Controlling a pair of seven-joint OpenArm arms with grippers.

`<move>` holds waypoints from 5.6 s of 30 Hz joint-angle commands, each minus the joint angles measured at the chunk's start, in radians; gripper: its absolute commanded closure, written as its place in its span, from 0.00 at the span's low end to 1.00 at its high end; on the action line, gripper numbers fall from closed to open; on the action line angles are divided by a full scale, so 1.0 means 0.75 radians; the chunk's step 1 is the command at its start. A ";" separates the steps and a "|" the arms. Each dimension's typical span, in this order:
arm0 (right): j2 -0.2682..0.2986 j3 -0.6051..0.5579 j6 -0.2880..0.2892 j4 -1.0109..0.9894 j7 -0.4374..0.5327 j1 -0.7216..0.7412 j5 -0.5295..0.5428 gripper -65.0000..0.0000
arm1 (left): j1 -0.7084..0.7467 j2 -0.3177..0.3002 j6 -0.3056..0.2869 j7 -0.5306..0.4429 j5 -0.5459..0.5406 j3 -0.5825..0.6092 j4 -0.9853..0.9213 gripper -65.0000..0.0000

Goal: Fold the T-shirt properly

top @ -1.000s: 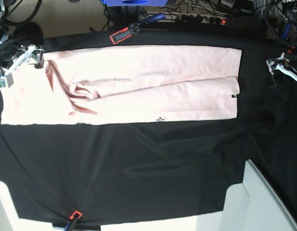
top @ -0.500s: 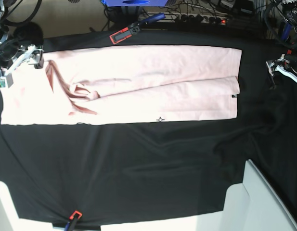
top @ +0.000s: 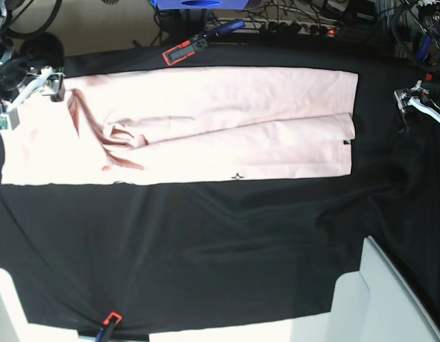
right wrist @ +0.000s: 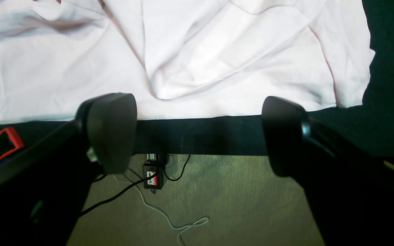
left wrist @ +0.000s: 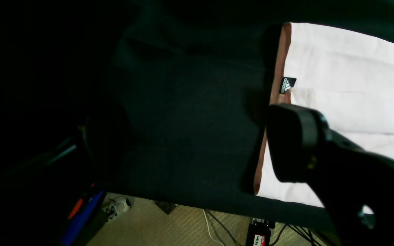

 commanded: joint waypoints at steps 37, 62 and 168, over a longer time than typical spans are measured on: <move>0.014 0.013 -0.002 0.024 0.014 0.002 0.012 0.17 | -0.110 -0.027 -0.001 -0.031 -0.015 0.158 -0.232 0.03; 0.014 0.013 -0.002 0.024 0.016 0.004 0.012 0.17 | -0.118 -0.027 -0.001 -0.031 -0.015 0.160 -0.232 0.03; 0.018 0.013 -0.002 0.024 0.014 0.020 0.010 0.17 | -0.120 -0.027 -0.001 -0.031 -0.017 0.160 -0.232 0.03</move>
